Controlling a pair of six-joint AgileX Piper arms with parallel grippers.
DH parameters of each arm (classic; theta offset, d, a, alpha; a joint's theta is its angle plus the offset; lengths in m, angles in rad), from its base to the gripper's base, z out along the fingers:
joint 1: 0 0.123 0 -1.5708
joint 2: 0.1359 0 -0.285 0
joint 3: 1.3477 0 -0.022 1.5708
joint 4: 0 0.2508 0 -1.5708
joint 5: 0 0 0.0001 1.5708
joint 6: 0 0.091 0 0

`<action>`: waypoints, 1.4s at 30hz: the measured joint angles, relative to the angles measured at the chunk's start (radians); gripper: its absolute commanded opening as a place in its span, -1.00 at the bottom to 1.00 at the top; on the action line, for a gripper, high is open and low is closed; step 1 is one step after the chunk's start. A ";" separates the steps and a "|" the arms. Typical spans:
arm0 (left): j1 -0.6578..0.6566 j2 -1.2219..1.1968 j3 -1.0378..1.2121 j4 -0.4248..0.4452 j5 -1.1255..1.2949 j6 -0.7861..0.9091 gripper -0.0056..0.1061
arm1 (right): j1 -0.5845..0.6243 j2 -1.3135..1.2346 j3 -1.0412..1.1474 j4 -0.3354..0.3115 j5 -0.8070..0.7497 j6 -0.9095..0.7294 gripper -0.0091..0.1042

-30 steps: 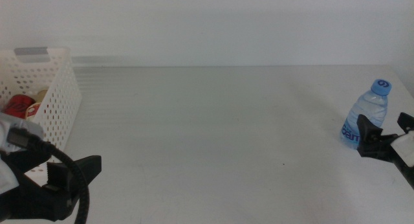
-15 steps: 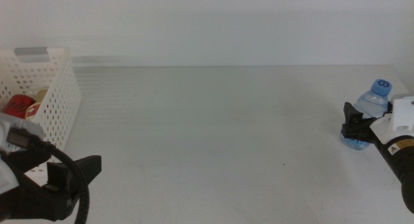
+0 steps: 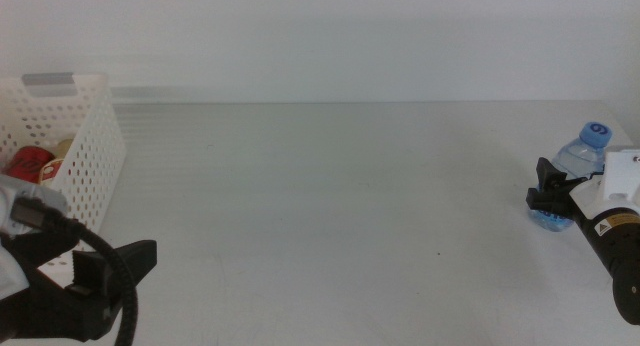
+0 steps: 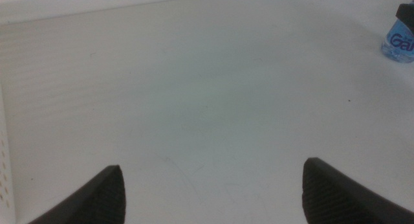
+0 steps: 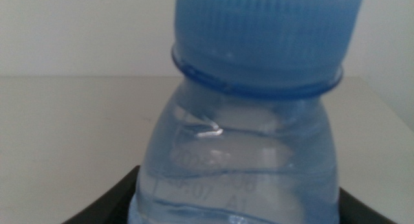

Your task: Use arms to grab the bottles and put them into the dustbin to the left of the table.

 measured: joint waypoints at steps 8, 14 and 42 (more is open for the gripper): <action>0.000 0.000 0.000 0.000 0.000 0.000 0.72 | 0.035 -0.092 -0.027 -0.188 0.120 0.054 -0.84; 0.000 0.000 0.000 0.000 0.000 0.000 0.72 | 0.143 -0.121 -0.185 -0.259 0.297 0.063 -0.84; 0.000 0.000 0.000 0.000 0.000 0.000 0.72 | 0.539 0.246 -0.736 -0.436 0.522 0.236 -0.81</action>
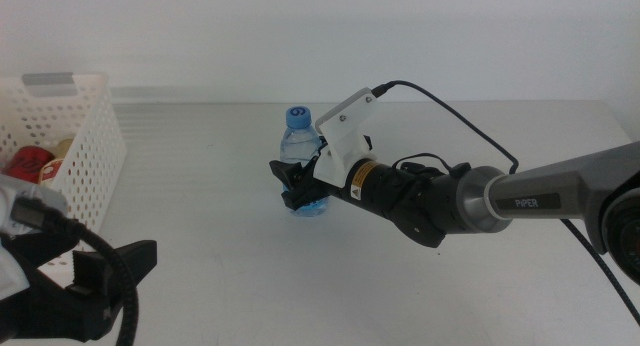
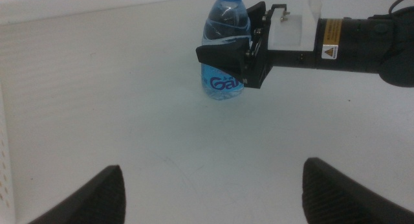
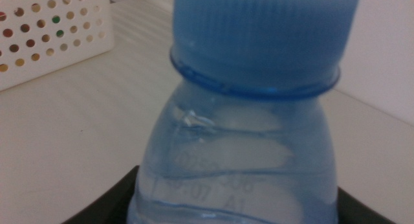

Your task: Use arms to grab the bottles and put them into the dustbin to the left of the table.

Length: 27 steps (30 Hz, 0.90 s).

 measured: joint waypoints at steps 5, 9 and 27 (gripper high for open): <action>0.000 0.000 0.000 0.000 0.000 0.000 0.72 | 0.000 0.003 0.001 -0.008 -0.013 0.003 0.26; 0.000 0.000 0.000 0.000 0.000 0.000 0.72 | 0.000 0.003 0.022 -0.008 -0.028 0.030 0.65; 0.000 0.000 0.000 0.000 0.000 0.000 0.72 | 0.001 -0.355 0.306 -0.139 0.068 0.134 0.61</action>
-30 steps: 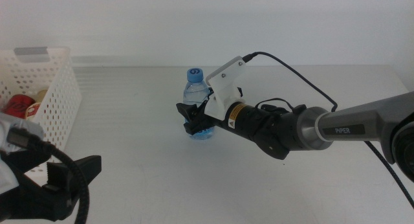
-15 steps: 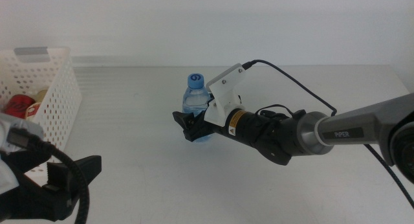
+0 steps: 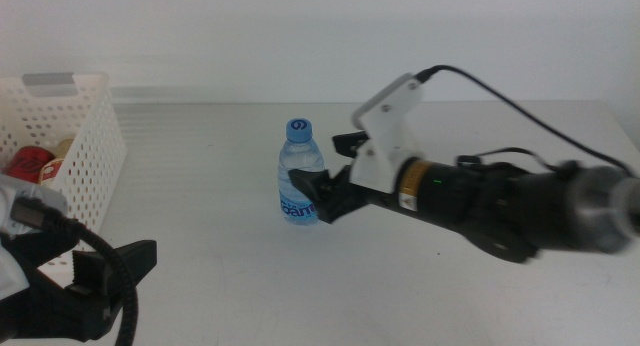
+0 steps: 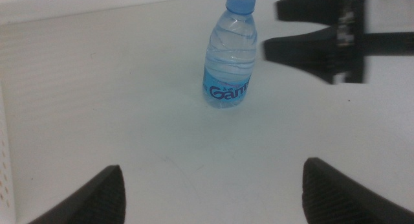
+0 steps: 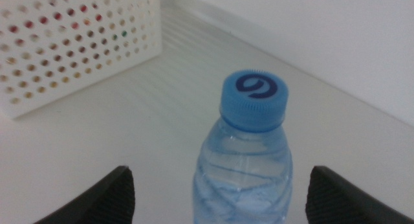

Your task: Use arms to grab the bottles and put them into the dustbin to the left of the table.

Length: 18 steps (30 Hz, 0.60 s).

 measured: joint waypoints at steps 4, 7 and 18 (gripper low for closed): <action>0.000 0.000 0.000 0.000 0.000 0.000 0.72 | 0.000 -0.153 0.111 -0.001 0.004 0.000 0.60; 0.000 0.000 0.000 0.000 0.000 0.000 0.72 | 0.000 -0.308 0.186 -0.002 0.008 0.000 0.60; 0.000 0.000 0.000 0.000 0.000 0.000 0.72 | 0.001 -0.742 0.271 0.006 0.527 0.163 0.60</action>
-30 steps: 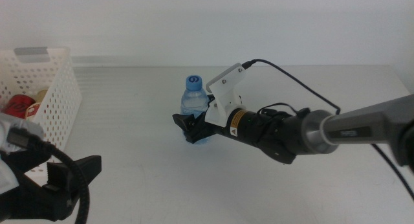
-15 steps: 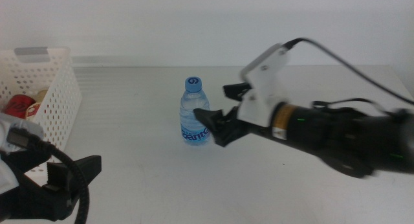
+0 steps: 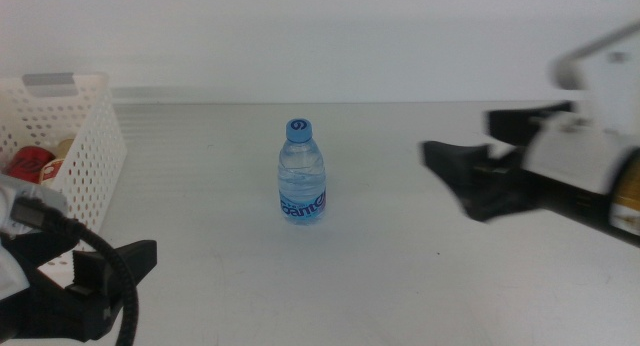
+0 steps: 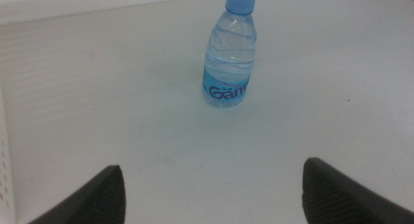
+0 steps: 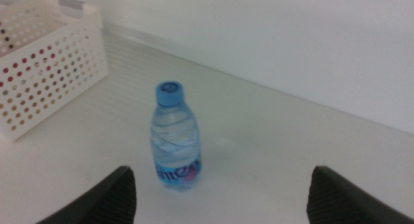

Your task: Use arms to grab the bottles and put them into the dustbin to the left of the table.

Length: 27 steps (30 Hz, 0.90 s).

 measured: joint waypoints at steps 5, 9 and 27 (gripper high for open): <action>0.000 0.000 0.000 0.000 0.000 0.000 0.72 | 0.026 -0.189 0.042 0.150 0.116 -0.112 0.55; 0.000 0.000 0.000 0.000 0.000 0.000 0.72 | 0.056 -0.291 0.042 0.381 0.157 -0.385 0.47; 0.000 0.000 0.000 0.000 0.000 0.000 0.72 | 0.066 -0.323 0.042 0.531 0.200 -0.602 0.42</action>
